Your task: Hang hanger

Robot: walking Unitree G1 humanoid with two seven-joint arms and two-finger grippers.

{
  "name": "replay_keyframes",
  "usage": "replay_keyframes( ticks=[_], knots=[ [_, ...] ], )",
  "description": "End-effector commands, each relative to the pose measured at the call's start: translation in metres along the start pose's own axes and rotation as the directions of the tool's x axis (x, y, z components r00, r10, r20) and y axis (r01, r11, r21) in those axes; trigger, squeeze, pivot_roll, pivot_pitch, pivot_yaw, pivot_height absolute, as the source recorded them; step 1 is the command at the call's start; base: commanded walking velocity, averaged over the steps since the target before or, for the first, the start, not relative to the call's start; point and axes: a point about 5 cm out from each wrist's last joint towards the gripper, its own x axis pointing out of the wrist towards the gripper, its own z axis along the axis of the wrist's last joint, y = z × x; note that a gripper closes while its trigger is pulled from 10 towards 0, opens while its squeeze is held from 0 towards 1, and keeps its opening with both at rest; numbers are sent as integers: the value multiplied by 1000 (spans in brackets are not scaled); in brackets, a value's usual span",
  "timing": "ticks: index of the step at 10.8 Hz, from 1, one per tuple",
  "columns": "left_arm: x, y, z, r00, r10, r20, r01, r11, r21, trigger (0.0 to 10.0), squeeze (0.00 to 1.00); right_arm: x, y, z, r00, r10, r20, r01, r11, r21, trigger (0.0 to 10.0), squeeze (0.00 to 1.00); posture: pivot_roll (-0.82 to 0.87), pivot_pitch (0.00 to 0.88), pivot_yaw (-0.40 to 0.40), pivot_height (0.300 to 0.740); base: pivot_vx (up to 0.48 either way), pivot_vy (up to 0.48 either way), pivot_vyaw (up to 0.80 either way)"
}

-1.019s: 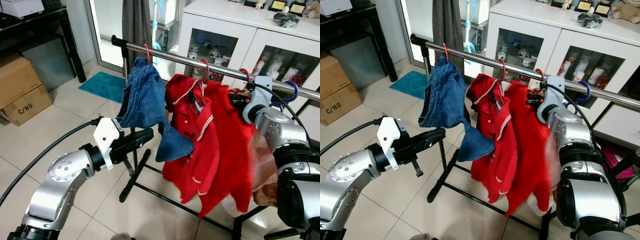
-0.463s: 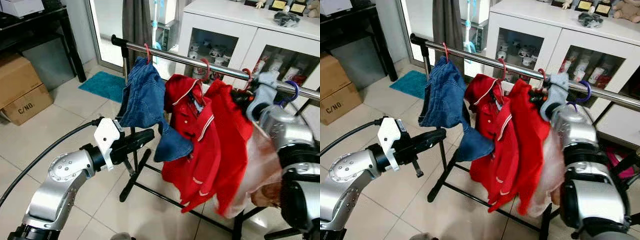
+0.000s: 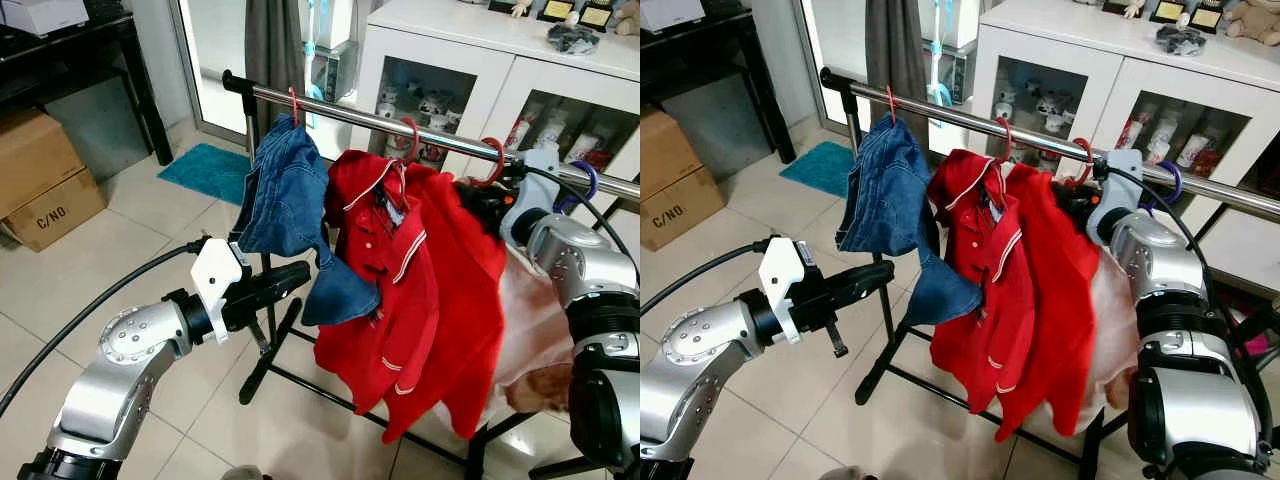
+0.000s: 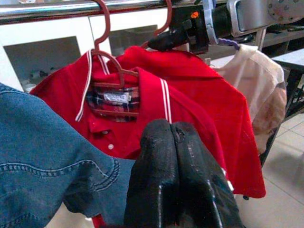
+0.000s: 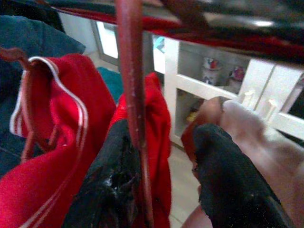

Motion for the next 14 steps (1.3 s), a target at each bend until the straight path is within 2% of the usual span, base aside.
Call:
replay_keyframes(
  ticks=[1,3,4,6,9,11,12,13,14],
  knots=[
    [2,-1,2,1000,-16,-3,16,1000,14,10000,0,-2,-4,5,1000,-22,15,23,1000,-8,10000,0,-3,0,-17,740,0,0,0],
    [1,-2,1,1000,-20,-3,20,1000,13,10000,0,-3,-8,6,998,-52,26,52,999,-12,10000,0,-5,0,-16,740,0,0,0],
    [1,-2,0,1000,-20,-3,20,1000,14,10000,0,-3,-9,5,997,-72,34,74,996,-52,10000,0,-6,0,-15,740,0,0,0],
    [2,-3,1,1000,-20,-4,20,1000,15,10000,0,-1,-2,2,998,-44,42,48,994,-102,10000,0,-7,0,-15,740,0,0,0],
    [2,-3,1,1000,-21,-5,21,1000,15,10000,0,1,4,-9,1000,-14,5,15,993,-120,10000,0,-5,0,-18,740,0,0,0],
    [2,-4,0,1000,-21,-8,22,1000,15,10000,0,3,5,-24,998,-22,-60,13,990,-137,10000,0,-6,0,-17,740,0,0,0],
    [1,-3,0,1000,-20,-9,21,1000,15,10000,0,3,6,-27,997,-20,-71,10,990,-138,7647,0,-4,0,-20,740,0,0,0],
    [1,-3,-1,1000,-18,-9,18,1000,15,10000,0,4,7,-27,998,-14,-69,5,991,-131,588,0,-4,0,-21,740,0,0,0],
    [0,-3,-1,1000,-16,-10,17,1000,14,10000,0,5,9,-25,998,-3,-55,-4,993,-115,0,0,-5,0,-21,740,0,0,0]
  ],
)
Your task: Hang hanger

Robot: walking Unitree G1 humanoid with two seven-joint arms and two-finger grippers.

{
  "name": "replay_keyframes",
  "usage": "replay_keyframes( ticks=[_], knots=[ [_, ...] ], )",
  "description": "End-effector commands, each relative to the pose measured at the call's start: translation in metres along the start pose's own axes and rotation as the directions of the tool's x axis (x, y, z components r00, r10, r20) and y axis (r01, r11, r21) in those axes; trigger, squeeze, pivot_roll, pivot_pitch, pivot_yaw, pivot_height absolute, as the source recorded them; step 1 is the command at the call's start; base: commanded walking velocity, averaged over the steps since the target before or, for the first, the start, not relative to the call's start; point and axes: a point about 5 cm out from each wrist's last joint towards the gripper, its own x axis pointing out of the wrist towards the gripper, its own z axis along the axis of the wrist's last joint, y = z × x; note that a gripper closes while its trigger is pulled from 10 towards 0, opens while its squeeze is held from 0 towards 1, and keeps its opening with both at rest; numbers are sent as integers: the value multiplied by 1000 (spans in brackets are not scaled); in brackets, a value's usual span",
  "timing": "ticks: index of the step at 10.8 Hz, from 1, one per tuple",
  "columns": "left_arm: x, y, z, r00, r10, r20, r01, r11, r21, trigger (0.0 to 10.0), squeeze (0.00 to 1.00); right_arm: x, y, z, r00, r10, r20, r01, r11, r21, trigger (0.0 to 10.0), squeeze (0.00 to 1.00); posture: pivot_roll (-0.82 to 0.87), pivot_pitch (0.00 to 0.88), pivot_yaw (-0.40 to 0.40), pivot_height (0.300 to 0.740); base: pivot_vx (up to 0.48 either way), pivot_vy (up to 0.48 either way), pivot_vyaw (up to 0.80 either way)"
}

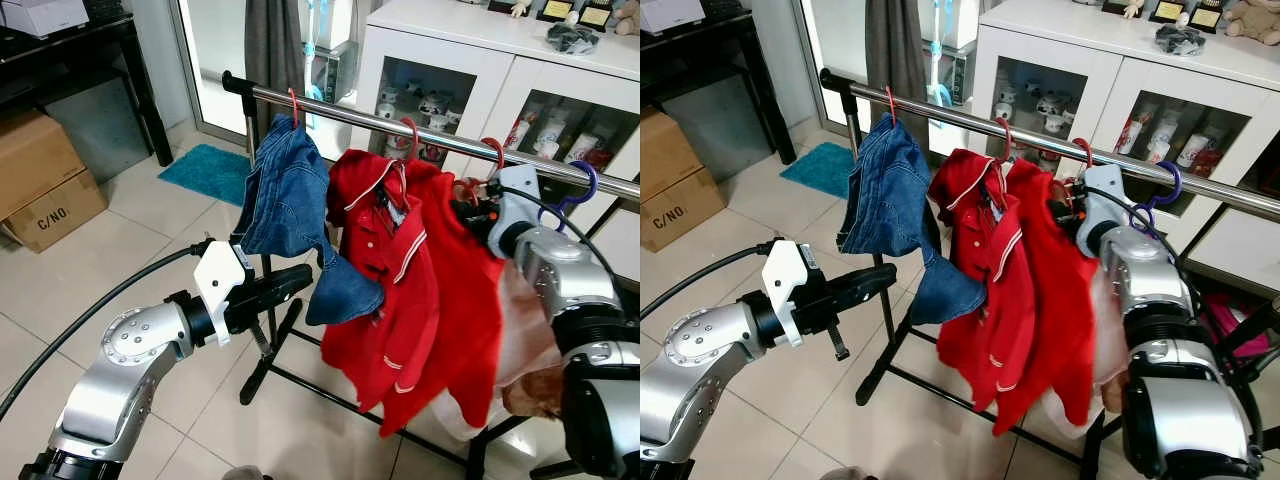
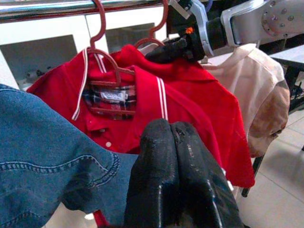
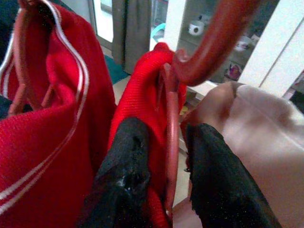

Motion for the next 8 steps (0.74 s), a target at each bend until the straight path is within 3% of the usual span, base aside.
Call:
replay_keyframes(
  ticks=[1,8],
  knots=[
    [-1,0,0,1000,-4,-5,4,1000,12,10000,0,0,-1,1,1000,1,2,-1,1000,20,0,0,-7,0,-21,740,0,0,0],
    [2,5,-2,999,48,-13,-47,998,30,10000,0,-4,-2,15,997,8,80,-14,997,73,0,0,-10,0,-27,740,0,0,0]
  ],
)
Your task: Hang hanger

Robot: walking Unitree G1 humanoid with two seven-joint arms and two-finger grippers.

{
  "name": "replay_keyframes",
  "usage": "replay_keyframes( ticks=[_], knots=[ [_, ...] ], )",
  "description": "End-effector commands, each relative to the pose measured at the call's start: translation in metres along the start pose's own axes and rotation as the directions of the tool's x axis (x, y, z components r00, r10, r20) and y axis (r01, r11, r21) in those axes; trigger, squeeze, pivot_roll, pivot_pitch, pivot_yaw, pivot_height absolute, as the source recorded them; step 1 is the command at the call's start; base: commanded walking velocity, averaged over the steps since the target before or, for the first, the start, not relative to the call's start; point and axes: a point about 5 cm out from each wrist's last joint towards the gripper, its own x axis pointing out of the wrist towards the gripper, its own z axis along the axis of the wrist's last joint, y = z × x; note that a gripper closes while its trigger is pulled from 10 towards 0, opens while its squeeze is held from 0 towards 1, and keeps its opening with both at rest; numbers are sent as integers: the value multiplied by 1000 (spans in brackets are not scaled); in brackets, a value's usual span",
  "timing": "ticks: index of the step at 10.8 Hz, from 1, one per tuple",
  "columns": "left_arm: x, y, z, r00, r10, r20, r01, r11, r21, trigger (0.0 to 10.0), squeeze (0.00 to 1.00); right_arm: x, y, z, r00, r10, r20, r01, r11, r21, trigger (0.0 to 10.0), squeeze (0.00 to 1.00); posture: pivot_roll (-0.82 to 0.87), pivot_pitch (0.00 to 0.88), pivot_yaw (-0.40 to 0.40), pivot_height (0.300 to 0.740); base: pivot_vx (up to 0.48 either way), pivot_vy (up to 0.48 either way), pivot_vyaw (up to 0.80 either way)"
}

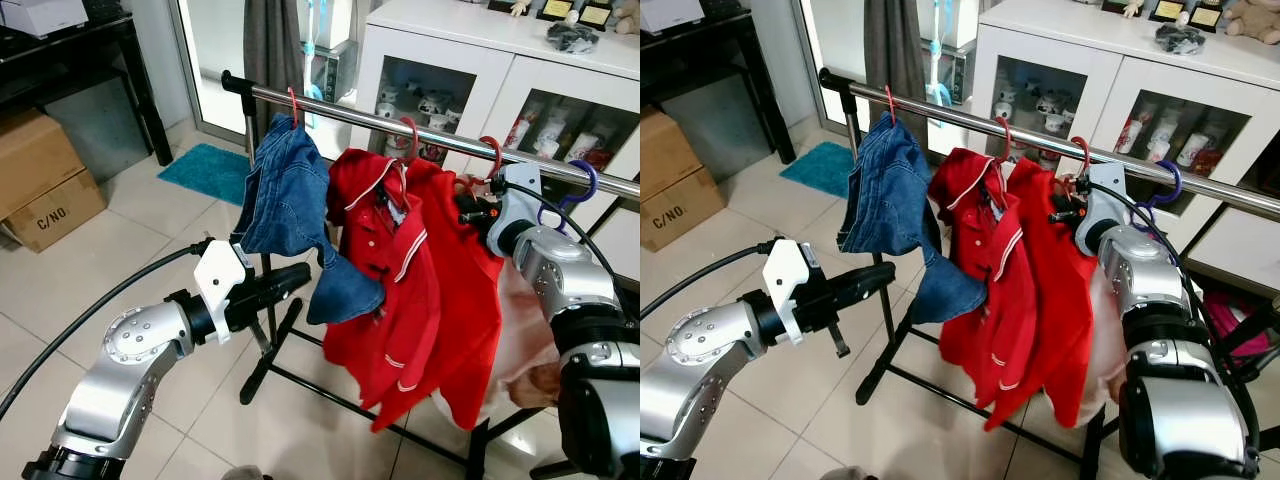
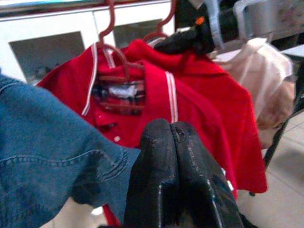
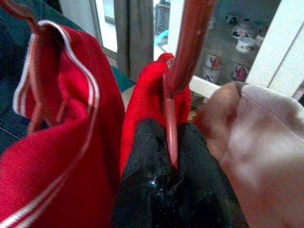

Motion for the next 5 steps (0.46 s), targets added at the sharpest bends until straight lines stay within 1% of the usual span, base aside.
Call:
replay_keyframes(
  ticks=[1,2,3,4,5],
  knots=[
    [2,3,0,1000,23,-8,-23,1000,15,10000,0,-3,0,10,999,8,51,-9,1000,12,0,0,-14,0,-25,740,0,0,0],
    [4,5,-1,999,41,-21,-41,999,10,10000,0,-4,2,12,998,12,64,-12,1000,12,0,0,-20,0,-22,740,0,0,0],
    [7,9,-1,996,80,-34,-80,997,14,10000,0,-8,2,18,995,7,98,-7,1000,2,0,0,-24,0,-22,740,0,0,0],
    [9,14,0,993,116,-28,-115,993,11,10000,0,-16,3,31,986,0,164,0,1000,4,0,0,-30,0,-20,740,0,0,0],
    [10,14,-1,989,145,-26,-144,989,9,10000,0,-29,7,38,979,4,202,-4,1000,0,0,0,-33,0,-20,740,0,0,0]
  ],
)
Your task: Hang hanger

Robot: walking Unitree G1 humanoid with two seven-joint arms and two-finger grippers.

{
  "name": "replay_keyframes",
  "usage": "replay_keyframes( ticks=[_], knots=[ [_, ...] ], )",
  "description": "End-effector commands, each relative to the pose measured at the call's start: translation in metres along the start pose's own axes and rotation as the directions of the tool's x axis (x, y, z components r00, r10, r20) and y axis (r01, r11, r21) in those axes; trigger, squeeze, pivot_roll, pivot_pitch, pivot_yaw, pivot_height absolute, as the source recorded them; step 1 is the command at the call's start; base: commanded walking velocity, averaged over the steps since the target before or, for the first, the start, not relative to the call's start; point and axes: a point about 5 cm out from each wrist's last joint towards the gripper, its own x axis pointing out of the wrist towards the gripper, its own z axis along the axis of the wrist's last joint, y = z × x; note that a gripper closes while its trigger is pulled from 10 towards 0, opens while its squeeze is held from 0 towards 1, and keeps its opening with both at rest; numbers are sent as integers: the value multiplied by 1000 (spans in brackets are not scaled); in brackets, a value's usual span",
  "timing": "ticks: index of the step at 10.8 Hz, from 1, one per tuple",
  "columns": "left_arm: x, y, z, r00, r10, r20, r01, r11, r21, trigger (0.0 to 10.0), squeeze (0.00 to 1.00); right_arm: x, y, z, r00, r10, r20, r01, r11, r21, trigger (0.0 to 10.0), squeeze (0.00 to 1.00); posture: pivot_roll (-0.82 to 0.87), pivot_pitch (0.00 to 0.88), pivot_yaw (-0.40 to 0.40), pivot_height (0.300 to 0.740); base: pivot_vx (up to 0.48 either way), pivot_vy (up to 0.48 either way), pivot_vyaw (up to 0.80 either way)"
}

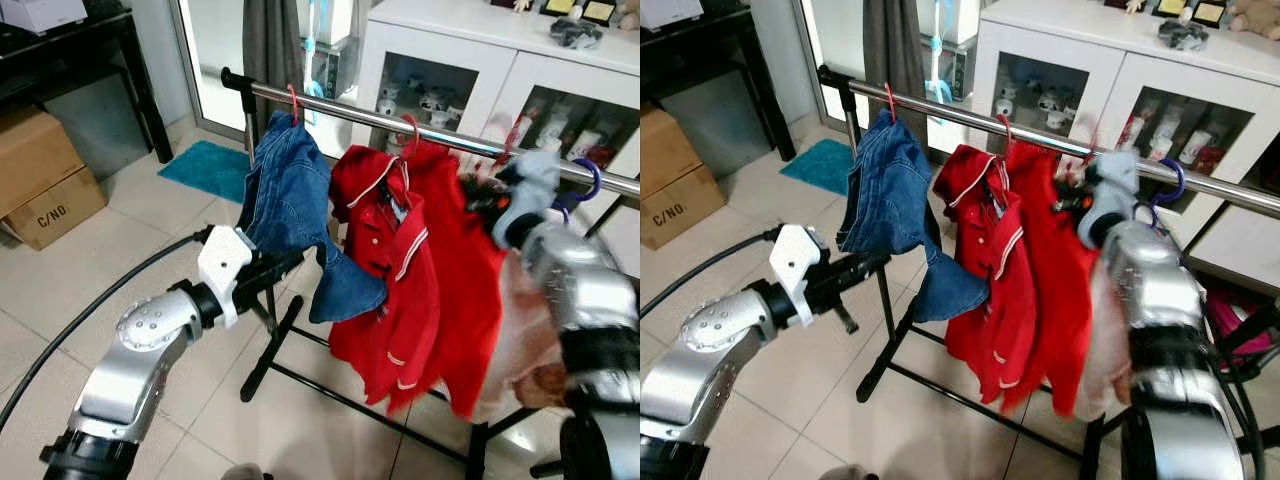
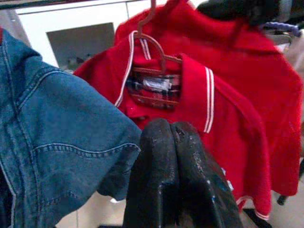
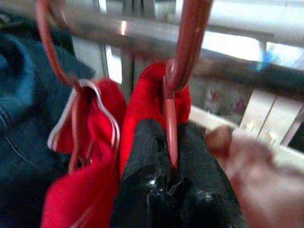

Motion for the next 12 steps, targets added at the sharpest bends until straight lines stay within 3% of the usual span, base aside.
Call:
replay_keyframes(
  ticks=[1,6,8,12],
  knots=[
    [-1,0,-4,999,32,-18,-32,999,3,10000,0,-8,0,13,998,-3,64,3,1000,-6,0,0,-33,0,-22,740,0,0,0],
    [1,-4,-12,996,82,-36,-83,996,-27,10000,0,-41,26,-21,999,-38,15,38,999,17,0,0,-66,0,-21,740,-100,0,0],
    [1,-7,-15,994,108,-36,-109,993,-49,10000,0,-52,45,-39,997,-80,-10,81,995,65,0,0,-61,0,-35,740,-251,0,0],
    [0,-10,-18,993,116,-36,-118,991,-62,10000,0,-56,54,-47,996,-78,-48,82,994,76,0,0,-62,0,-47,740,-192,0,0]
  ],
)
